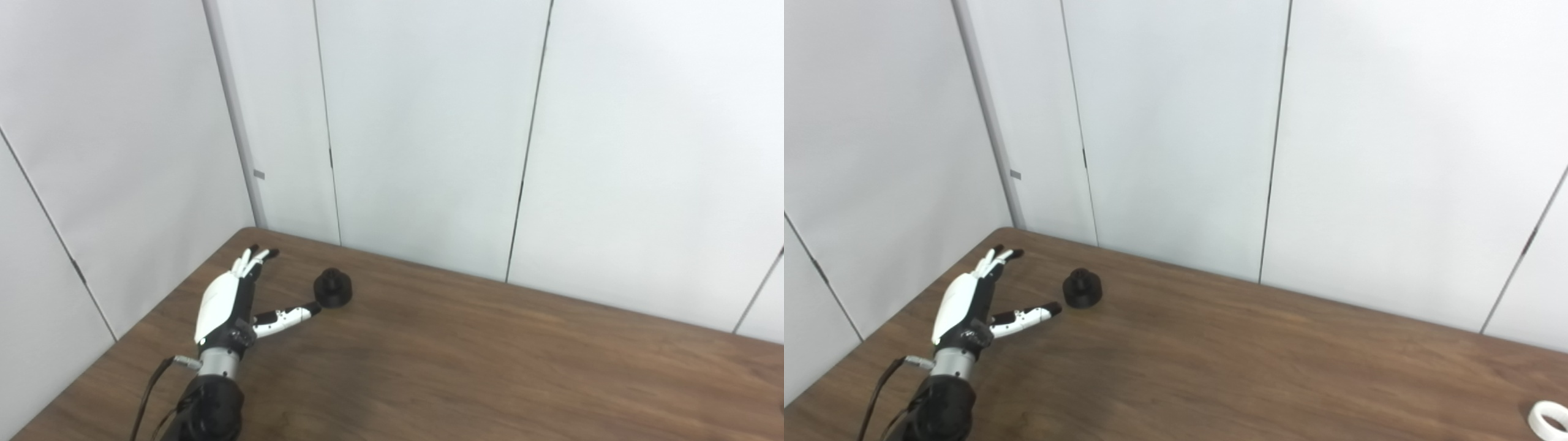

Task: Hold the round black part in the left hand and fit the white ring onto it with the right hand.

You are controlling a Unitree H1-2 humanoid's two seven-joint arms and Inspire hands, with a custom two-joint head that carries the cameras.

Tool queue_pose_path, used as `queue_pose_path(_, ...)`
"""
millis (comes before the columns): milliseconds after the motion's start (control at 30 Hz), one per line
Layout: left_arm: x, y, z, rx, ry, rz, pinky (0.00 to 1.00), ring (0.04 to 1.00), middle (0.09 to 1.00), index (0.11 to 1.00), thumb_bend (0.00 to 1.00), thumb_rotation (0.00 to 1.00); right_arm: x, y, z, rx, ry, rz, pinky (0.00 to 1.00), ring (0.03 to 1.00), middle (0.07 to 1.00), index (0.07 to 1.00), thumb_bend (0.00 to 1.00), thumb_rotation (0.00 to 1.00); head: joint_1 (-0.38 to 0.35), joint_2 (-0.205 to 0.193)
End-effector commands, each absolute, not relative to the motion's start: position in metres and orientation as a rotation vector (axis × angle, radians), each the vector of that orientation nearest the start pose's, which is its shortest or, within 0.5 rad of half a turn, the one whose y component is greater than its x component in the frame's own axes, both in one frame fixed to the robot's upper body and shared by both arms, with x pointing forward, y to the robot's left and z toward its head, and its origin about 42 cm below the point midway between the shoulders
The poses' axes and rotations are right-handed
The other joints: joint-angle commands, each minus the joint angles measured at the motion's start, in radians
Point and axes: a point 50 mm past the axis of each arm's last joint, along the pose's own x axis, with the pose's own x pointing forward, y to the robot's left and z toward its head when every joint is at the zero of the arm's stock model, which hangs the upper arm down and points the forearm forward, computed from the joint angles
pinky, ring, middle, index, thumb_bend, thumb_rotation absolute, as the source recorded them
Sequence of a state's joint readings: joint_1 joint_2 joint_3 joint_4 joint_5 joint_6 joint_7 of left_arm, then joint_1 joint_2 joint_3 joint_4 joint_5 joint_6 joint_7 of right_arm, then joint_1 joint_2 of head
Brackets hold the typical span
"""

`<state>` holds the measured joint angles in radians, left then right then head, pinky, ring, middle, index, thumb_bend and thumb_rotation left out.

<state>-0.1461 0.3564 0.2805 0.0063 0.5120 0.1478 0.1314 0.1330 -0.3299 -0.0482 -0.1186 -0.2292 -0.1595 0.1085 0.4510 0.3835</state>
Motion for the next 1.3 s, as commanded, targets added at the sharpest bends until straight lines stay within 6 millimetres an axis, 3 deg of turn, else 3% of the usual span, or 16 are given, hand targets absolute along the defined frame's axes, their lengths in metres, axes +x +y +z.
queue_pose_path(0, 0.334, 0.412, 0.208, 0.848, -0.097, 0.521, 1.0, 1.0, 1.0, 0.865, 0.98, 0.5, 0.237, -0.336, 0.116, -0.599, -0.049, 0.073, 0.99, 1.0, 1.0, 1.0, 0.58, 0.68, 0.002, -0.001)
queue_pose_path(333, 0.37, 0.418, 0.204, 0.855, -0.012, 0.472, 1.0, 1.0, 1.0, 0.847, 1.0, 0.5, 0.233, -0.339, 0.115, -0.602, -0.047, 0.075, 0.99, 1.0, 1.0, 1.0, 0.58, 0.68, 0.005, 0.006)
queue_pose_path(600, 0.382, 0.414, 0.198, 0.874, 0.138, 0.348, 1.0, 1.0, 1.0, 0.919, 1.0, 0.53, 0.231, -0.341, 0.117, -0.604, -0.043, 0.074, 1.0, 1.0, 1.0, 1.0, 0.58, 0.67, 0.007, 0.012)
queue_pose_path(1267, 0.411, 0.4, 0.189, 0.951, 0.233, 0.262, 1.0, 1.0, 1.0, 0.948, 1.0, 0.43, 0.218, -0.345, 0.119, -0.596, -0.041, 0.064, 1.0, 1.0, 1.0, 1.0, 0.56, 0.66, -0.007, 0.016)
